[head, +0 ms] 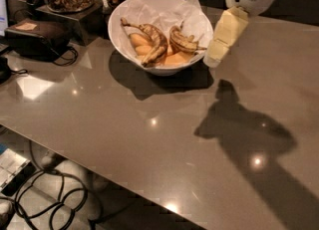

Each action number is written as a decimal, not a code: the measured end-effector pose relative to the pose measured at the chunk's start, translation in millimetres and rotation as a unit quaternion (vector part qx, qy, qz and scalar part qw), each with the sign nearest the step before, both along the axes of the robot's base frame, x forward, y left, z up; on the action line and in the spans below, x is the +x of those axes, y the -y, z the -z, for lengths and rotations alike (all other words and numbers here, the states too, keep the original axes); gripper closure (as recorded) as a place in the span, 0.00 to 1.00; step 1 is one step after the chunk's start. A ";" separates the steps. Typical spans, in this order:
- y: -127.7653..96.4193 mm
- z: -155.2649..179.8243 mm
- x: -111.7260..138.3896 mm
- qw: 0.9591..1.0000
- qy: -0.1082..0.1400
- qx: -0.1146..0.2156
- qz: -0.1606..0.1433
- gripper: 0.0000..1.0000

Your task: Pick banana from white bowl

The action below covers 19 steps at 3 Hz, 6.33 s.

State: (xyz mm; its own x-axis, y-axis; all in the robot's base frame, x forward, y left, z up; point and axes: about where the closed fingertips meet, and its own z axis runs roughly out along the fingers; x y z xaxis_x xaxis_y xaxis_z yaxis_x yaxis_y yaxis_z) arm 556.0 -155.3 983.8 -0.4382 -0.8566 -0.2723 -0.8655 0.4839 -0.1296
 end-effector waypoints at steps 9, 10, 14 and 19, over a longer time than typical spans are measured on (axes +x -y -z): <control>-65.7 12.0 107.6 0.991 0.005 0.053 0.125 0.00; -57.8 15.5 116.1 0.987 0.007 0.047 0.151 0.06; -70.4 39.9 115.2 0.990 -0.010 0.011 0.140 0.45; -91.2 56.2 120.8 0.994 -0.028 -0.012 0.107 0.71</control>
Offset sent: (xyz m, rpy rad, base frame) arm 0.0274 0.0179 -0.0080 -0.0292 0.0299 -0.0359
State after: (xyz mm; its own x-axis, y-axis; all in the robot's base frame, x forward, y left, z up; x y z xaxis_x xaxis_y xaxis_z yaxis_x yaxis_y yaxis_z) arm 676.7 -64.1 927.6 -0.6242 -0.7489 -0.2226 -0.7498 0.6543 -0.0986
